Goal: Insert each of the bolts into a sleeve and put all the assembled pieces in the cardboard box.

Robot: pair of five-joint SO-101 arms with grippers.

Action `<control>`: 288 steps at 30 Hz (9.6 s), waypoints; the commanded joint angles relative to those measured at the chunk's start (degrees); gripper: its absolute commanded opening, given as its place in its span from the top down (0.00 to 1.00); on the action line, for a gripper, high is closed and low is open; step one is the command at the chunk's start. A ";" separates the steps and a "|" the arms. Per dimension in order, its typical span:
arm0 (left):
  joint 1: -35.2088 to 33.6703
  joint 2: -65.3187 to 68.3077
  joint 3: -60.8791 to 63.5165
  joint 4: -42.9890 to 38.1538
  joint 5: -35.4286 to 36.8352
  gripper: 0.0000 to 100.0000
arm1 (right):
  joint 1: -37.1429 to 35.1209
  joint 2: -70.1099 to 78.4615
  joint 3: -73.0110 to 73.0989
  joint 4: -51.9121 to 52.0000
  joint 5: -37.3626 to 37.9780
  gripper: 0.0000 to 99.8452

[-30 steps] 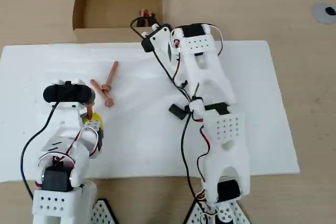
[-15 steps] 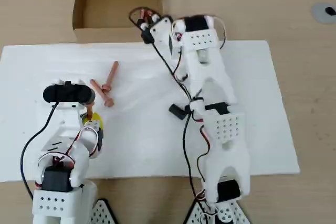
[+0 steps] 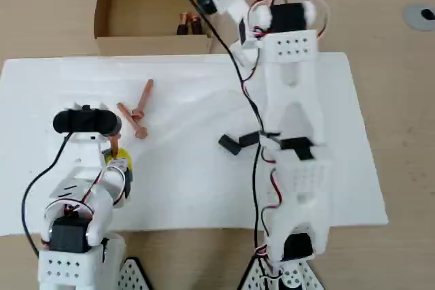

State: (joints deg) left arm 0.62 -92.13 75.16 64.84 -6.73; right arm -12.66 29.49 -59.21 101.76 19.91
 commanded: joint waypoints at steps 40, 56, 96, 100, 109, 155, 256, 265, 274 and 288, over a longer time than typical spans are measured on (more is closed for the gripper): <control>19.69 -0.22 -31.47 -19.52 16.44 0.99 | -33.27 -123.74 138.07 -74.37 -21.01 0.99; 23.12 -0.31 -26.64 -19.60 13.27 0.99 | -37.49 -123.74 138.59 -74.55 -19.87 0.99; 24.26 -0.22 -23.30 -19.96 13.71 0.99 | -37.23 -123.74 138.95 -74.46 -20.13 0.99; 27.16 -0.22 -21.19 -19.78 13.54 0.99 | -37.23 -123.74 138.77 -74.46 -20.13 0.99; 26.99 -0.22 -20.40 -19.78 13.19 0.99 | -37.23 -123.74 138.59 -74.46 -20.13 0.99; 29.36 0.84 -31.21 3.08 6.33 0.89 | -32.48 -123.74 138.51 -74.37 -20.04 0.99; 6.59 136.84 -130.73 35.69 8.44 0.88 | -5.85 47.96 -35.12 -52.66 -24.18 0.74; 11.96 137.01 -126.95 35.60 9.23 0.88 | -5.85 48.04 -34.95 -52.66 -24.18 0.74; 6.77 140.00 -127.03 35.52 12.75 0.88 | -5.41 48.04 -34.95 -52.66 -24.18 0.74; 9.32 148.62 -134.15 34.29 12.84 0.88 | -5.23 48.04 -34.95 -52.57 -24.18 0.74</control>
State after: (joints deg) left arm 9.05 56.53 -54.51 99.30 5.76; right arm -18.90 79.52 -91.38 48.92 -4.44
